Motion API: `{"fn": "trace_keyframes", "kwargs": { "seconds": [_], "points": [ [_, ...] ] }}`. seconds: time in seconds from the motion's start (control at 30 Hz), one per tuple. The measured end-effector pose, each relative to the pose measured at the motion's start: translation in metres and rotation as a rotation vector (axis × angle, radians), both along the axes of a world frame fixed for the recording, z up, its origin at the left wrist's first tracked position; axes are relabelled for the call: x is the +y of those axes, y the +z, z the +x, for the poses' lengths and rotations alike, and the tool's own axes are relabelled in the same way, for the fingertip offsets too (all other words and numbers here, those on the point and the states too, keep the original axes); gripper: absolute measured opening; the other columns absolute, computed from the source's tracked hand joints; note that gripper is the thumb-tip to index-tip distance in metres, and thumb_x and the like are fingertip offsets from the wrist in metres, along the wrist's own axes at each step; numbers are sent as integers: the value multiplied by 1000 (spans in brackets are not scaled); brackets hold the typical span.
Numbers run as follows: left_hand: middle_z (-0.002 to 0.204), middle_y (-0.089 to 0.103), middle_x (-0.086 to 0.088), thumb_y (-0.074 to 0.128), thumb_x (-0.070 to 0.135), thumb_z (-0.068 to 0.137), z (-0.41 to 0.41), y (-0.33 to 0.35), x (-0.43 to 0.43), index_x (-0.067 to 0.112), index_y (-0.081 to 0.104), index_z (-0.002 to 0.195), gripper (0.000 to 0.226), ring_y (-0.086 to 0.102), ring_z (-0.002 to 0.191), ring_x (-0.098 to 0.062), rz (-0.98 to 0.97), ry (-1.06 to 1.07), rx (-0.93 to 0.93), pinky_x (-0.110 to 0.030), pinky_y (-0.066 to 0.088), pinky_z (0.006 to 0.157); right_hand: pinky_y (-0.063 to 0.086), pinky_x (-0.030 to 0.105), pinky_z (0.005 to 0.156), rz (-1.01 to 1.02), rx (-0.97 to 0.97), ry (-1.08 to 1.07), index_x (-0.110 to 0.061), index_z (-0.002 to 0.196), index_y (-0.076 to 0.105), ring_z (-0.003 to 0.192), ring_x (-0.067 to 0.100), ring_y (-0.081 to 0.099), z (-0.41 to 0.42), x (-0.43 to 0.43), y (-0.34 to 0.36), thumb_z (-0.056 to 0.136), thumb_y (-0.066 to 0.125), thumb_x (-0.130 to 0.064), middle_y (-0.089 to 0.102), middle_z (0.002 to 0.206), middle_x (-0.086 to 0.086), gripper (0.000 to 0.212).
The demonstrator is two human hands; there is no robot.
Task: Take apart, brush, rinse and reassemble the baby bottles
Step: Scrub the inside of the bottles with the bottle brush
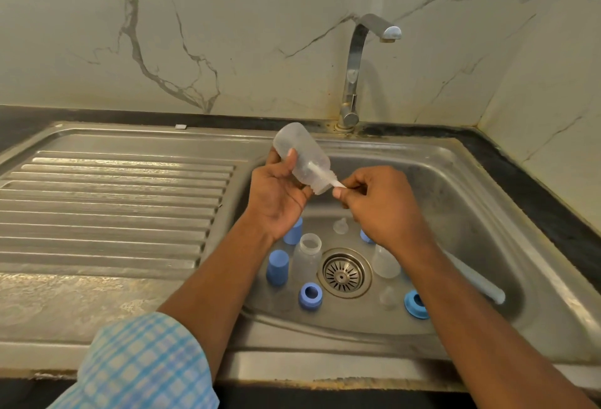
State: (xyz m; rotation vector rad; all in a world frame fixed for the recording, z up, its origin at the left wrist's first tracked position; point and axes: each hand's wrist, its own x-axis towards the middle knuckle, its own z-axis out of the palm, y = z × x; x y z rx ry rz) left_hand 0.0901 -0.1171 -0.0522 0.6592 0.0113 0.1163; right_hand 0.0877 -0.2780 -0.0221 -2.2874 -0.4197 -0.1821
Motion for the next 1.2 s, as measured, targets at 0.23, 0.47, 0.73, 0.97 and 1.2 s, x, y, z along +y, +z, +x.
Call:
{"fn": "trace_keyframes", "kwargs": {
  "seconds": [0.23, 0.47, 0.73, 0.97, 1.2],
  "points": [
    [121, 66, -18, 49, 10, 102, 4, -8, -7, 15, 39, 142, 42, 72, 96, -29, 188, 171, 185, -37, 61, 77, 35, 29, 61, -249, -133, -158, -23, 90, 65, 74, 17, 57, 1, 4, -1, 91, 67, -25, 64, 82, -3, 3],
    [131, 60, -16, 73, 38, 76, 0, -6, -14, 17, 37, 140, 76, 72, 100, -30, 269, 130, 151, -39, 61, 77, 29, 28, 52, -327, -173, -100, -23, 91, 65, 69, 18, 52, 2, 6, -3, 96, 57, -24, 61, 78, -3, 9],
    [122, 59, -16, 64, 5, 81, 6, 5, 23, 12, 46, 144, 66, 66, 98, -31, 168, 143, 45, -45, 62, 72, 37, 27, 54, -299, 45, 141, -17, 79, 67, 48, 12, 49, 2, -10, 12, 99, 54, -26, 55, 58, -3, 25],
    [144, 48, -17, 62, 2, 89, 4, -1, 19, 28, 46, 137, 57, 59, 120, -43, 26, 55, -61, -52, 61, 80, 32, 13, 39, -22, 345, 205, -8, 89, 71, 37, 0, 36, -2, -32, 20, 102, 50, -19, 45, 45, -8, 27],
    [142, 49, -21, 70, 5, 71, 2, -2, 7, 20, 45, 140, 75, 47, 131, -50, 6, -33, -87, -55, 58, 86, 36, 18, 47, 51, 262, 181, -12, 87, 69, 37, 0, 41, -2, -15, 11, 102, 49, -20, 50, 52, -2, 26]
  ]
}}
